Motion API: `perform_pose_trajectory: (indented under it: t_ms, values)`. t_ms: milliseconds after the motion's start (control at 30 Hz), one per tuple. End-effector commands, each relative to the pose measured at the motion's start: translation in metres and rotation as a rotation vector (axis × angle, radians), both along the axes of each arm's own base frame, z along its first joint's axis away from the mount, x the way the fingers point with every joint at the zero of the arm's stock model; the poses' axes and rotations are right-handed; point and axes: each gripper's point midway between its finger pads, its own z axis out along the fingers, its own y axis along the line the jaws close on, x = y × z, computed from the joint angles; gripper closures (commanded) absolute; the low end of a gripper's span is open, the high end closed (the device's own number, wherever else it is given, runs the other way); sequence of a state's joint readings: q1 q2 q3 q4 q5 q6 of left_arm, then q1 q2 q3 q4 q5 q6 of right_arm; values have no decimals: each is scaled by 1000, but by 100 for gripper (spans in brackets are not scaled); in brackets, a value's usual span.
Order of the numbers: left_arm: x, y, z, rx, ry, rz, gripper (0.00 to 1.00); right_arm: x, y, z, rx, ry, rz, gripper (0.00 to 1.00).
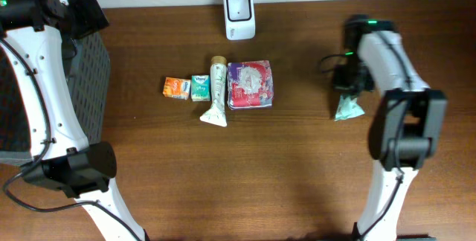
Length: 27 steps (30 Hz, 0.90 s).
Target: Scan the item barcode
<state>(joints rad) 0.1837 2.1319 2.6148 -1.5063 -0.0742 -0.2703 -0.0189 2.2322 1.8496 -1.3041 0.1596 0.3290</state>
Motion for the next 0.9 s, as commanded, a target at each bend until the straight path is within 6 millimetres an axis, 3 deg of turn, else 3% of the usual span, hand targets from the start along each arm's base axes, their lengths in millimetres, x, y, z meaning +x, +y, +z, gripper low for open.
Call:
perform_pose_trajectory:
  t_ms: [0,67,133,267,400,433,533,567,600,700,800,867]
  values:
    - [-1,0,4,-7,-12,4,1,14,6,37,-421,-143,-12,96]
    - [-1,0,4,-7,-12,4,1,14,31,26,-455,-137,55,96]
    - [-1,-1,4,-7,-12,3,1,12,59,4,-411,-106,103,89]
    - [-1,2,4,-7,-12,8,1,4,132,-16,-221,-107,181,62]
    - [-1,2,4,-7,-12,9,1,5,156,-13,-154,-107,253,50]
    - [-1,2,4,-7,-12,9,1,7,156,-9,-149,-114,250,50]
    - [-1,2,4,-7,-12,9,1,27,142,37,-137,-140,283,38]
    - [-1,2,4,-7,-12,9,1,32,125,49,-136,-134,280,44]
    - [-1,2,4,-7,-12,9,1,31,109,49,-131,-112,252,53]
    - [-1,2,4,-7,-12,9,1,13,106,14,73,6,288,56]
    - [-1,2,4,-7,-12,9,1,-1,102,-24,87,44,276,55]
    - [-1,2,4,-7,-12,9,1,-6,100,-35,86,56,274,54]
